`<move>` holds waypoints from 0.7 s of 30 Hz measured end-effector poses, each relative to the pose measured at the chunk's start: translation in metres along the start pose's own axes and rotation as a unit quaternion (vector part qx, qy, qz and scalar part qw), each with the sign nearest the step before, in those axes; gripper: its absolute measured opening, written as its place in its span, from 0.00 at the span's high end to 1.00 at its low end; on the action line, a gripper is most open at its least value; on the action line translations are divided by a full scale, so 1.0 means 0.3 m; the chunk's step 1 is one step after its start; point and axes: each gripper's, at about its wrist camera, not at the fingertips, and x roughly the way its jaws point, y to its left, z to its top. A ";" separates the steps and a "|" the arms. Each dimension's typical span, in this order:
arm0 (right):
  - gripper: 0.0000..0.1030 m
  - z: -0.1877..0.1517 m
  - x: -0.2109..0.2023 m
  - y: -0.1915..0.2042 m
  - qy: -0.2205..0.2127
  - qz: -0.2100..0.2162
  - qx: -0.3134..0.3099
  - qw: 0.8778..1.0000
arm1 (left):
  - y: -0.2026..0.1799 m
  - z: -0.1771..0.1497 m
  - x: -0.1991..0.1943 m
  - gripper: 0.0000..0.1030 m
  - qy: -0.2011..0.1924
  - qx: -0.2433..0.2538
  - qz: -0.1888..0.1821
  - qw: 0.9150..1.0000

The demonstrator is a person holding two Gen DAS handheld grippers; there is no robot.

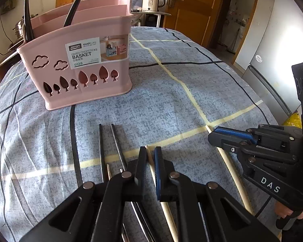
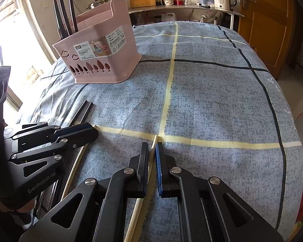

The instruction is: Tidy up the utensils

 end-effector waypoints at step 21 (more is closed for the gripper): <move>0.95 0.111 -0.300 0.043 -0.136 0.007 -0.009 0.991 | 0.055 0.119 -0.357 0.95 -0.107 -0.012 -0.061 0.992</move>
